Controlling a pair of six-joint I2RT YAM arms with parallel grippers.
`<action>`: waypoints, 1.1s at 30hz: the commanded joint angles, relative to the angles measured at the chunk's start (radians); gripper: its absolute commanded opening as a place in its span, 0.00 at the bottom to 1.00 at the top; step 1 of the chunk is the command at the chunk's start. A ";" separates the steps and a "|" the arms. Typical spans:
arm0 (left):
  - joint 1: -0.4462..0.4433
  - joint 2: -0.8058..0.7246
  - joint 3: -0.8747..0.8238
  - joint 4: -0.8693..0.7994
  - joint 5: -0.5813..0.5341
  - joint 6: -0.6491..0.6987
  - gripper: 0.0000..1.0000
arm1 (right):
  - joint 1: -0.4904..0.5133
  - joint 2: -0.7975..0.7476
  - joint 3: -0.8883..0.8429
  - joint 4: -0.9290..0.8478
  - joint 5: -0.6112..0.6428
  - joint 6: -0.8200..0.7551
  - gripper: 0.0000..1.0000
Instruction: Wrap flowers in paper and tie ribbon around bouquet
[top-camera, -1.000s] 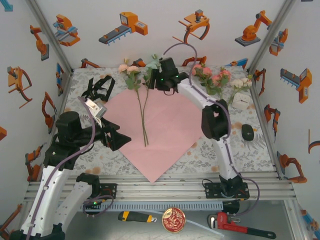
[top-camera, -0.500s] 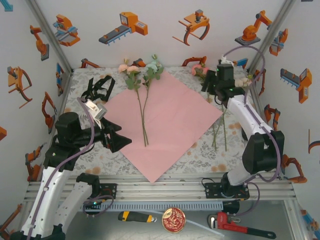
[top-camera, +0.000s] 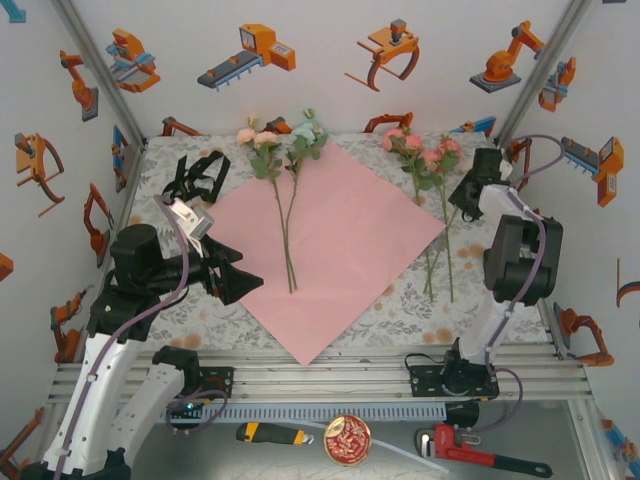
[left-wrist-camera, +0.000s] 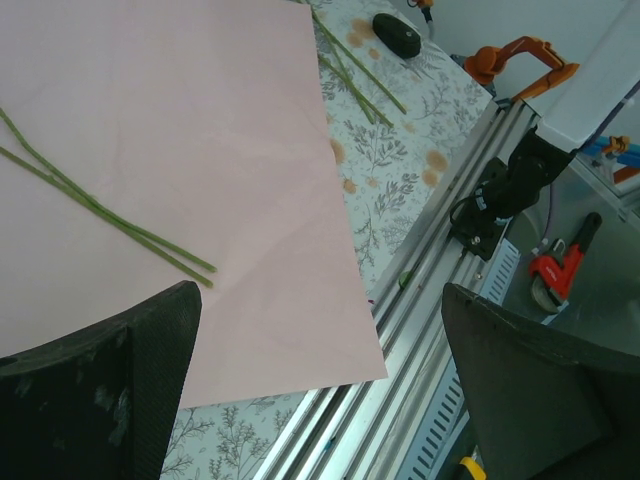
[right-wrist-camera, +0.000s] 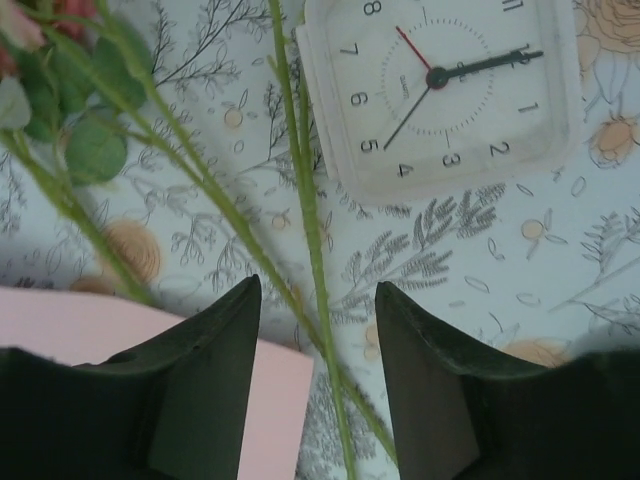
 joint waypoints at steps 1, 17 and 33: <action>0.007 -0.001 -0.003 0.007 0.006 0.008 0.97 | 0.004 0.054 0.093 -0.044 0.026 0.034 0.41; 0.017 -0.006 -0.002 0.008 -0.007 0.007 0.97 | 0.002 0.272 0.303 -0.269 0.008 0.065 0.28; 0.025 -0.018 -0.004 0.009 -0.027 0.003 0.97 | 0.052 0.011 0.293 -0.155 0.151 -0.231 0.00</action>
